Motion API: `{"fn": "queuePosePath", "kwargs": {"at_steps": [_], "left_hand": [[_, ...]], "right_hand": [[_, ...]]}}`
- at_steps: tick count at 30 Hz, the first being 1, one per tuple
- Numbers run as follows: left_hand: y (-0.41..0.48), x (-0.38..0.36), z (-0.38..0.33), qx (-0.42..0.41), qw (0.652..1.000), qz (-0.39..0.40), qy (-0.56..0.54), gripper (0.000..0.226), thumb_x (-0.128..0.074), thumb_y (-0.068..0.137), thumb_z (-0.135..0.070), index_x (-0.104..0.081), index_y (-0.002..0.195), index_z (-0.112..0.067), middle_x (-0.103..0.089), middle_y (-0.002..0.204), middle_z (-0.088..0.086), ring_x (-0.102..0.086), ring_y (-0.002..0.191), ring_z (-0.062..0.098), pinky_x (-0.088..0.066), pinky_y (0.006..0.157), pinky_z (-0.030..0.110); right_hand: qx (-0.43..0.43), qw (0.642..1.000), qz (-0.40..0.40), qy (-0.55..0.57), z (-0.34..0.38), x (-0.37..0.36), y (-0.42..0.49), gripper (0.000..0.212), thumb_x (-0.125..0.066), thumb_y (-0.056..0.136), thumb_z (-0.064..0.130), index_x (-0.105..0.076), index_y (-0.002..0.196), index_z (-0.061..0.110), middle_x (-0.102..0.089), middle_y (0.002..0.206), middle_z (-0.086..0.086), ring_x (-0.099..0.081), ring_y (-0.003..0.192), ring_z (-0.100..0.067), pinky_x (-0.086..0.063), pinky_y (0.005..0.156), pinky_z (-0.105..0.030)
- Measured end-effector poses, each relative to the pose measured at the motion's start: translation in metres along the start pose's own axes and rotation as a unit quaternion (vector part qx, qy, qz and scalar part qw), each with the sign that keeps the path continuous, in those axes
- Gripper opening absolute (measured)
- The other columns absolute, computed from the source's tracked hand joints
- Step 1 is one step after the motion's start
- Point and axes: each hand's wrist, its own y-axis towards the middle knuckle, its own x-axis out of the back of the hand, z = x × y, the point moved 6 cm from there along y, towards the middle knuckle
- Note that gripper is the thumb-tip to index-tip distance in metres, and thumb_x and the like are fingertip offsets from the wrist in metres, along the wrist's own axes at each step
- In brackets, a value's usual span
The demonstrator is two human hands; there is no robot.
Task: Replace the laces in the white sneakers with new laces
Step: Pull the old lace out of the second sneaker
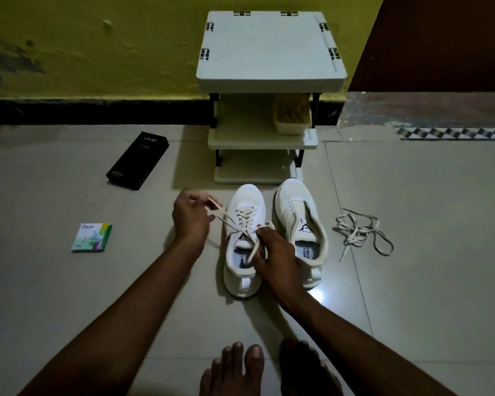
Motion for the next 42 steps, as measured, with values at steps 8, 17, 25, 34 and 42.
{"fn": "queuePosePath", "kwargs": {"at_steps": [8,17,25,34,42], "left_hand": [[0.002,-0.010,-0.003,-0.030,0.986,0.161,0.039,0.023,-0.043,0.109,-0.017,-0.055,0.090,-0.012,-0.054,0.073,0.002,-0.049,0.063,0.014,-0.044,0.062,0.028],[-0.041,-0.027,-0.010,-0.294,0.830,0.387,0.273,0.024,-0.086,0.079,-0.030,-0.067,0.093,-0.030,-0.063,0.087,-0.014,-0.057,0.077,0.005,-0.047,0.069,0.026],[-0.071,-0.036,-0.021,-0.523,0.637,0.334,0.458,0.013,-0.071,0.088,-0.020,-0.062,0.091,-0.010,-0.057,0.096,0.010,-0.061,0.077,0.028,-0.040,0.059,0.031],[-0.056,-0.024,-0.021,-0.475,0.761,0.173,0.407,0.029,-0.082,0.069,-0.003,-0.060,0.082,-0.016,-0.053,0.092,0.002,-0.054,0.081,0.026,-0.038,0.063,0.035],[0.010,0.038,-0.031,-0.186,0.977,-0.080,0.065,0.031,-0.043,0.092,0.013,-0.055,0.083,-0.014,-0.067,0.085,0.018,-0.064,0.070,0.015,-0.055,0.069,0.030]], "right_hand": [[-0.001,1.000,0.001,0.006,0.000,-0.001,0.001,0.014,-0.062,0.091,0.008,-0.064,0.104,0.015,-0.066,0.102,0.002,-0.061,0.096,-0.010,-0.049,0.086,-0.022],[-0.002,1.000,0.009,-0.026,-0.002,-0.004,0.003,0.012,-0.065,0.087,0.010,-0.061,0.099,0.011,-0.063,0.096,-0.002,-0.060,0.090,-0.015,-0.050,0.081,-0.034],[-0.001,1.000,0.005,-0.028,-0.002,-0.004,0.004,0.010,-0.063,0.091,0.011,-0.063,0.100,0.013,-0.065,0.098,-0.002,-0.061,0.092,-0.015,-0.048,0.083,-0.027],[0.011,0.999,0.028,-0.026,0.000,-0.005,0.007,0.013,-0.064,0.085,0.008,-0.061,0.096,0.016,-0.064,0.095,0.000,-0.061,0.089,-0.014,-0.051,0.081,-0.033],[-0.004,0.999,0.026,-0.030,-0.002,-0.002,0.005,0.024,-0.060,0.083,0.000,-0.064,0.105,0.008,-0.065,0.105,-0.006,-0.062,0.098,-0.021,-0.049,0.088,-0.032]]}}
